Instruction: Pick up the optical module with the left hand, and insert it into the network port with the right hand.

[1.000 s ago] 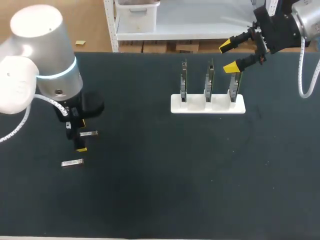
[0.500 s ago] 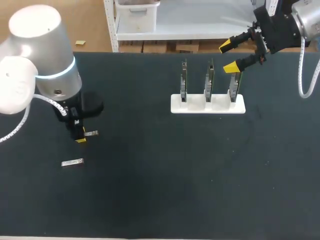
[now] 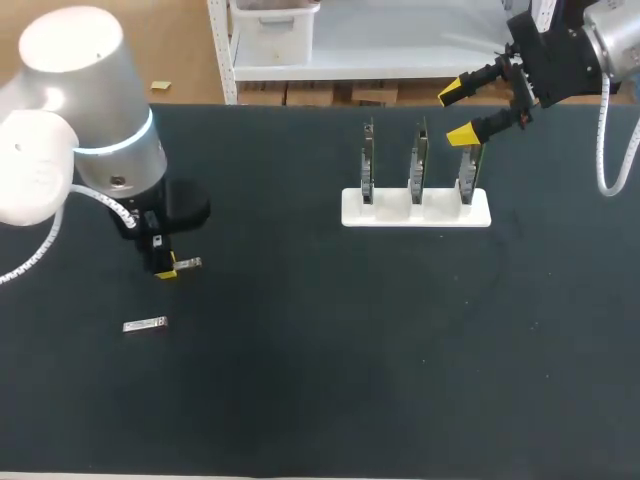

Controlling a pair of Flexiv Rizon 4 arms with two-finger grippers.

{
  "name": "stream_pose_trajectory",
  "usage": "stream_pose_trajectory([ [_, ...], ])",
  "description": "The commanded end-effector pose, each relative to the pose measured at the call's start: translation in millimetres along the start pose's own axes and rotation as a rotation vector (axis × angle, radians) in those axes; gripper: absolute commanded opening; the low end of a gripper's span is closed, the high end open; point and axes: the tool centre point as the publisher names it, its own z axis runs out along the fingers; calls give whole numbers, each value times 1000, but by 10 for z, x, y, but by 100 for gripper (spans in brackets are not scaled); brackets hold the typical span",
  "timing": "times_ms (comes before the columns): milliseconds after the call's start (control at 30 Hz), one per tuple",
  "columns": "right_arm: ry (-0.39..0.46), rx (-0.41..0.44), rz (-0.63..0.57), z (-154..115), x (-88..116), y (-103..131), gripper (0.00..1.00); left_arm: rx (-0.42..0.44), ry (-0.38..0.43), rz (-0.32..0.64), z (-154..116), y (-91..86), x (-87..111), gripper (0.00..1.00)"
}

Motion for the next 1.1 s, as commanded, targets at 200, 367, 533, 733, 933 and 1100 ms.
stream_pose_trajectory([
  [200, -1, 3, -1, -1, 2, 13, 100, -13, -71, -47, -68, 128, -67, 0],
  [367, -1, 3, -1, -1, 2, 13, 100, -25, -218, -134, -214, 293, -168, 0],
  [533, -1, 3, -1, -1, 2, 13, 100, -37, -506, -255, -501, 550, -426, 0],
  [733, -1, 3, -1, -1, 2, 13, 100, -90, -764, -297, -917, 923, -775, 0],
  [933, -1, 3, -1, -1, 2, 13, 100, -128, -939, -230, -1281, 1287, -1240, 0],
  [1100, -1, 3, -1, -1, 2, 13, 100, -147, -957, -141, -1496, 1397, -1601, 0],
])
